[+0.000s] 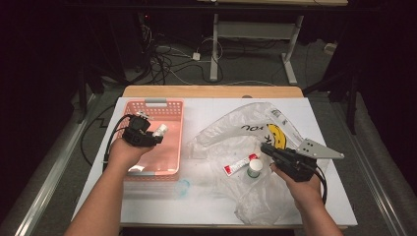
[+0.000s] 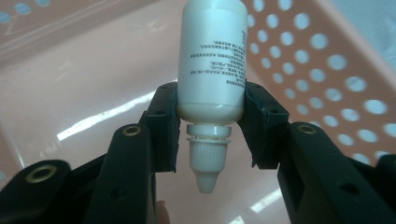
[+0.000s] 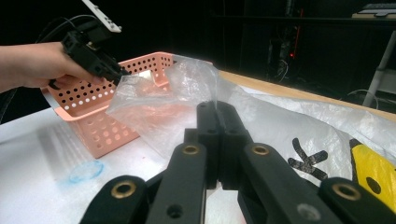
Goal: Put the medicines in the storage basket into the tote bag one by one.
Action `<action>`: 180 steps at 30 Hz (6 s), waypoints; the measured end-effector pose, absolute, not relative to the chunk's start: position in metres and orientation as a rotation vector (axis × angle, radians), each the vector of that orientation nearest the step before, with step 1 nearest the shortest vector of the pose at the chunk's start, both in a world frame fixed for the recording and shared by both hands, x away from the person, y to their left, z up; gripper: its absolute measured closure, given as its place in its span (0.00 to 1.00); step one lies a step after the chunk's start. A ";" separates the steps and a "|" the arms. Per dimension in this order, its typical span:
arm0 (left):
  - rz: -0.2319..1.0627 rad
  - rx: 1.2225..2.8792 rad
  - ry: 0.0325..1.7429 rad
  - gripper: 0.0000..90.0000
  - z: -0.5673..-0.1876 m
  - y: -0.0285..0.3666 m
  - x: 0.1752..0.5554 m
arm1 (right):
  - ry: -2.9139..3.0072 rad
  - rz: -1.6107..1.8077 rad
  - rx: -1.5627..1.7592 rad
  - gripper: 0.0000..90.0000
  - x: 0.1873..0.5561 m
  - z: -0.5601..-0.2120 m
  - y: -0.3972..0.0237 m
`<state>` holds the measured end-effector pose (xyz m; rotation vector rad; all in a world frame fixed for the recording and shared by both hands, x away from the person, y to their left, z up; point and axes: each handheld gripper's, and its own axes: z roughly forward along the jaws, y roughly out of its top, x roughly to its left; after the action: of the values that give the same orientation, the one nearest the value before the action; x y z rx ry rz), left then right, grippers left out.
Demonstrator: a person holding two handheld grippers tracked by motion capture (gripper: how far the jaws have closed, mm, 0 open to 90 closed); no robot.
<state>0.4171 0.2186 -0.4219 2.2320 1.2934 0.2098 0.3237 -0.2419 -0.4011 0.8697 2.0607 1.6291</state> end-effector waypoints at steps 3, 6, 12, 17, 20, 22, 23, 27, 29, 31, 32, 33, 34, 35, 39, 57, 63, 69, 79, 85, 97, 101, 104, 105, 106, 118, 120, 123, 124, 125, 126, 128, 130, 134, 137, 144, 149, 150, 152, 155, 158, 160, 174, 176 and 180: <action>0.221 2.210 1.284 0.65 -0.419 0.218 0.409 | 2.057 1.630 0.867 1.00 0.323 -0.400 -0.242; 0.231 2.183 1.274 0.65 -0.417 0.218 0.400 | 2.057 1.634 0.866 1.00 0.323 -0.400 -0.242; 0.267 2.147 1.272 0.65 -0.415 0.220 0.382 | 2.057 1.628 0.866 1.00 0.322 -0.400 -0.242; 0.304 2.113 1.231 0.65 -0.414 0.223 0.366 | 2.057 1.626 0.865 1.00 0.322 -0.400 -0.242; 0.319 2.084 1.209 0.65 -0.415 0.225 0.356 | 2.060 1.623 0.858 1.00 0.322 -0.400 -0.242; 0.326 2.074 1.196 0.65 -0.417 0.224 0.349 | 2.063 1.620 0.855 1.00 0.322 -0.401 -0.241; 0.330 2.072 1.190 0.65 -0.418 0.223 0.346 | 2.065 1.620 0.853 1.00 0.322 -0.401 -0.241; 0.348 2.052 1.161 0.65 -0.421 0.220 0.336 | 2.072 1.617 0.855 1.00 0.321 -0.401 -0.239; 0.348 2.030 1.148 0.65 -0.422 0.220 0.331 | 2.073 1.615 0.853 1.00 0.321 -0.401 -0.239; 0.350 2.003 1.138 0.65 -0.422 0.219 0.326 | 2.073 1.613 0.850 1.00 0.321 -0.401 -0.238; 0.349 1.992 1.133 0.65 -0.422 0.219 0.324 | 2.074 1.612 0.851 1.00 0.321 -0.401 -0.238; 0.350 1.978 1.128 0.65 -0.422 0.219 0.322 | 2.074 1.610 0.849 1.00 0.321 -0.401 -0.238; 0.354 1.968 1.124 0.65 -0.421 0.218 0.320 | 2.073 1.612 0.849 1.00 0.321 -0.402 -0.238; 0.362 1.962 1.124 0.65 -0.420 0.217 0.318 | 2.072 1.612 0.846 1.00 0.321 -0.402 -0.238; 0.378 1.952 1.098 0.65 -0.415 0.213 0.310 | 2.077 1.608 0.846 1.00 0.322 -0.402 -0.238; 0.362 1.985 0.933 0.65 -0.405 0.172 0.289 | 2.065 1.619 0.840 1.00 0.320 -0.399 -0.239; 0.335 1.991 0.893 0.65 -0.403 0.162 0.285 | 2.063 1.621 0.835 1.00 0.320 -0.399 -0.239; 0.310 2.000 0.852 0.65 -0.404 0.153 0.282 | 2.064 1.621 0.834 1.00 0.320 -0.399 -0.239; 0.286 2.037 0.791 0.65 -0.409 0.132 0.278 | 2.064 1.621 0.832 1.00 0.320 -0.399 -0.239; 0.282 2.058 0.768 0.65 -0.414 0.123 0.279 | 2.064 1.626 0.834 1.00 0.319 -0.398 -0.238; 0.275 2.128 0.716 0.65 -0.424 0.082 0.289 | 2.060 1.626 0.841 1.00 0.318 -0.398 -0.238; 0.255 2.142 0.726 0.65 -0.433 0.064 0.296 | 2.064 1.626 0.834 1.00 0.319 -0.398 -0.238; 0.253 2.161 0.745 0.65 -0.442 0.051 0.304 | 2.062 1.627 0.832 1.00 0.319 -0.398 -0.237; 0.259 2.172 0.750 0.65 -0.445 0.046 0.306 | 2.064 1.626 0.833 1.00 0.319 -0.398 -0.237; 0.261 2.179 0.755 0.65 -0.447 0.042 0.309 | 2.065 1.626 0.834 1.00 0.319 -0.398 -0.237; 0.273 2.182 0.810 0.64 -0.461 0.001 0.354 | 2.060 1.640 0.827 1.00 0.319 -0.397 -0.236; 0.274 2.189 0.809 0.64 -0.464 -0.005 0.362 | 2.060 1.642 0.820 1.00 0.319 -0.397 -0.237; 0.298 2.190 0.811 0.64 -0.467 -0.013 0.373 | 2.056 1.646 0.830 1.00 0.319 -0.396 -0.237; 0.296 2.187 0.819 0.64 -0.467 -0.016 0.376 | 2.055 1.647 0.831 1.00 0.320 -0.397 -0.238; 0.301 2.184 0.825 0.64 -0.468 -0.018 0.380 | 2.055 1.647 0.832 1.00 0.320 -0.397 -0.238; 0.301 2.183 0.829 0.64 -0.468 -0.020 0.383 | 2.054 1.647 0.832 1.00 0.320 -0.397 -0.238; 0.300 2.183 0.838 0.64 -0.470 -0.025 0.388 | 2.054 1.648 0.831 1.00 0.320 -0.397 -0.238; 0.302 2.186 0.839 0.64 -0.471 -0.027 0.392 | 2.054 1.649 0.832 1.00 0.320 -0.397 -0.239; 0.303 2.183 0.859 0.63 -0.472 -0.030 0.395 | 2.051 1.654 0.838 1.00 0.320 -0.397 -0.240; 0.287 2.161 0.861 0.51 -0.470 -0.030 0.395 | 2.050 1.651 0.842 1.00 0.321 -0.398 -0.240; 0.257 2.138 0.830 0.40 -0.464 -0.022 0.382 | 2.052 1.650 0.836 1.00 0.320 -0.397 -0.240; 0.223 2.097 0.801 0.40 -0.459 -0.010 0.366 | 2.053 1.643 0.840 1.00 0.321 -0.398 -0.240; 0.224 2.094 0.795 0.40 -0.458 -0.008 0.363 | 2.051 1.643 0.844 1.00 0.321 -0.398 -0.240; 0.226 2.099 0.779 0.40 -0.456 -0.003 0.355 | 2.050 1.645 0.847 1.00 0.321 -0.398 -0.241; 0.230 2.088 0.758 0.40 -0.454 0.005 0.340 | 2.047 1.642 0.844 1.00 0.320 -0.397 -0.241; 0.226 2.090 0.751 0.40 -0.455 0.016 0.326 | 2.048 1.642 0.851 1.00 0.320 -0.397 -0.242; 0.226 2.099 0.751 0.40 -0.456 0.024 0.318 | 2.047 1.641 0.852 1.00 0.320 -0.397 -0.242; 0.203 2.155 0.857 0.35 -0.486 0.070 0.289 | 2.018 1.636 0.866 1.00 0.320 -0.394 -0.249; 0.190 2.164 0.885 0.32 -0.489 0.070 0.292 | 2.008 1.637 0.866 1.00 0.320 -0.393 -0.252; 0.152 2.140 0.953 0.23 -0.491 0.065 0.306 | 1.988 1.641 0.880 1.00 0.319 -0.391 -0.258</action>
<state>0.3062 0.0647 -0.4911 2.1399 0.9534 0.1519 0.3193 -0.2580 -0.3908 0.8802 1.9877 1.6406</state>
